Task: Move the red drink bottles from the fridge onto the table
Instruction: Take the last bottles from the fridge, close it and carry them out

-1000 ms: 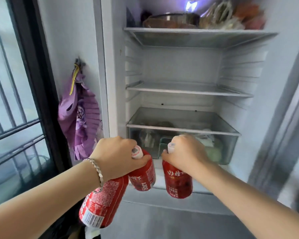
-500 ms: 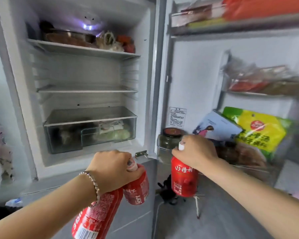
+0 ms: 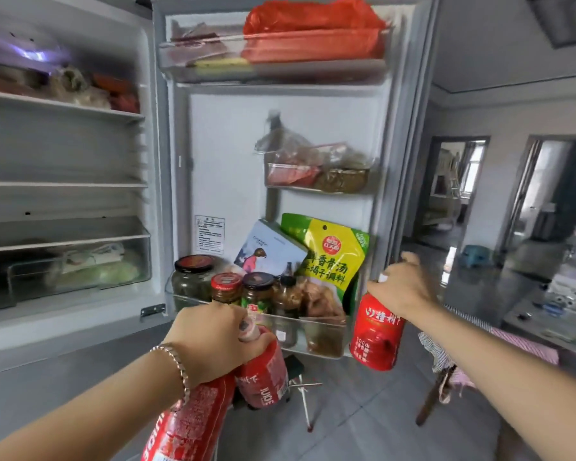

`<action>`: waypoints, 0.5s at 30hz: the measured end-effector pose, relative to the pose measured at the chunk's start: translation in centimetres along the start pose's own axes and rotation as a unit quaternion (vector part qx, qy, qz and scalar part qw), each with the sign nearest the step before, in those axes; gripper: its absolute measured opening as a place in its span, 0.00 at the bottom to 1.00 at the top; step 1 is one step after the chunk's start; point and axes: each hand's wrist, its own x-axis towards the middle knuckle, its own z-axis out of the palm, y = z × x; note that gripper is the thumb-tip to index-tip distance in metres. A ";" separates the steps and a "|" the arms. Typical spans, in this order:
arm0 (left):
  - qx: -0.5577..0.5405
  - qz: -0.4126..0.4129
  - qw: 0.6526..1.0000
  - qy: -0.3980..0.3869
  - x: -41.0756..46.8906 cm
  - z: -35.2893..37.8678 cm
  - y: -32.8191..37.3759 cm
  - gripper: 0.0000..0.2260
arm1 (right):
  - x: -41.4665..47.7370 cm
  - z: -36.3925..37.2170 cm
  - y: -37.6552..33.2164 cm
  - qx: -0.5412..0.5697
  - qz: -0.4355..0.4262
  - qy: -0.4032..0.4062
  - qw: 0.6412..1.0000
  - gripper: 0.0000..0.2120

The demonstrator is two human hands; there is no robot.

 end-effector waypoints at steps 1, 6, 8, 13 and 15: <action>0.003 -0.013 1.000 0.001 0.5 0.3 1.5 0.24 | 1.2 -0.1 1.7 0.021 0.007 -0.005 1.000 0.20; 0.023 -0.062 0.998 -0.024 2.1 1.3 5.2 0.24 | 5.8 0.5 5.4 0.154 0.030 -0.020 0.987 0.10; 0.028 -0.074 0.996 -0.033 2.3 1.3 5.6 0.25 | 6.9 1.2 5.4 0.199 0.025 -0.040 0.979 0.09; 0.053 -0.112 0.992 -0.031 2.5 0.9 6.2 0.25 | 8.6 2.0 6.2 0.211 -0.015 -0.057 0.976 0.15; 0.054 -0.123 0.991 -0.026 2.1 0.8 6.5 0.24 | 8.4 2.2 6.9 0.200 -0.040 -0.064 0.977 0.15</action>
